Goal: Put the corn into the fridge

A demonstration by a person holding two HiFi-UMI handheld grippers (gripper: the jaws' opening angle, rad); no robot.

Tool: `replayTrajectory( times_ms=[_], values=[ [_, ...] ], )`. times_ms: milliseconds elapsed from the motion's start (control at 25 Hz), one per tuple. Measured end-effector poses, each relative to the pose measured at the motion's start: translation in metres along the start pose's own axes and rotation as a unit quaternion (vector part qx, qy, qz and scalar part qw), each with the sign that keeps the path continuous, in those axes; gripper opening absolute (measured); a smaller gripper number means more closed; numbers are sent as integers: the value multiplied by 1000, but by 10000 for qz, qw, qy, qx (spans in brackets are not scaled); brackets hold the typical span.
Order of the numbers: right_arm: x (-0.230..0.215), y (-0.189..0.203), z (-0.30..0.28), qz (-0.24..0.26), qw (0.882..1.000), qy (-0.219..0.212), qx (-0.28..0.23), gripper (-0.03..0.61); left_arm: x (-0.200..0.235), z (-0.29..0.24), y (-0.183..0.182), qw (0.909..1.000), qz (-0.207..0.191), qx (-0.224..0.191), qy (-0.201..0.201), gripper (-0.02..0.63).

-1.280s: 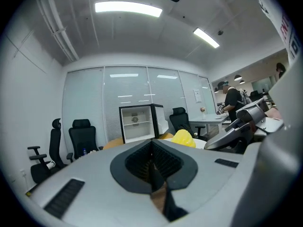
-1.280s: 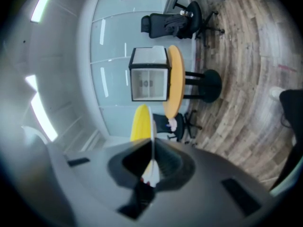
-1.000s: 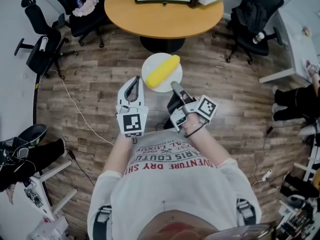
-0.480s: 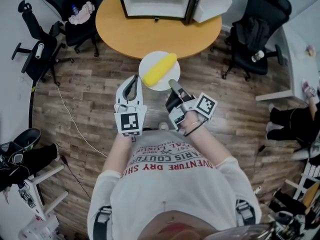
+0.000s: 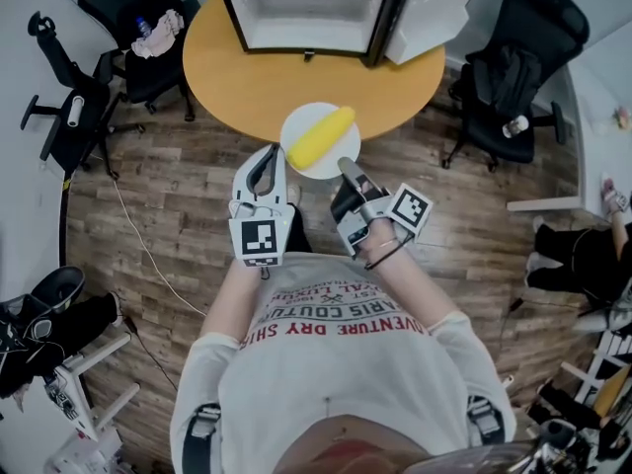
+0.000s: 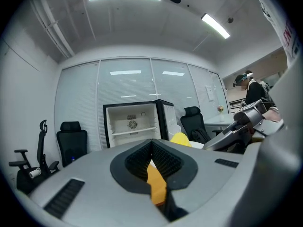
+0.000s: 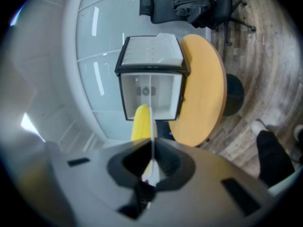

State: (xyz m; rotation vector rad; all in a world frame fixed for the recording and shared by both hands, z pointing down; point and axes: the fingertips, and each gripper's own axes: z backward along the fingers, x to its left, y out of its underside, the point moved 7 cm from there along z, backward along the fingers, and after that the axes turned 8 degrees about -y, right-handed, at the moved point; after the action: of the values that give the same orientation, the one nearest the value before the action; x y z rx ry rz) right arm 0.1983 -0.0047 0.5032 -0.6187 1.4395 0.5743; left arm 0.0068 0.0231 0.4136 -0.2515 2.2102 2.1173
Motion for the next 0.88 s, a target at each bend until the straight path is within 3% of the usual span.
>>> replayTrajectory(
  times_ms=[480, 880],
  values=[
    [4, -67, -132, 116, 9984, -89, -538, 37, 71, -161, -13, 9976, -201, -410, 530, 28],
    [18, -105, -214, 320, 9958, -291, -807, 37, 116, -246, -4, 9968, 53, -454, 654, 28]
  ],
)
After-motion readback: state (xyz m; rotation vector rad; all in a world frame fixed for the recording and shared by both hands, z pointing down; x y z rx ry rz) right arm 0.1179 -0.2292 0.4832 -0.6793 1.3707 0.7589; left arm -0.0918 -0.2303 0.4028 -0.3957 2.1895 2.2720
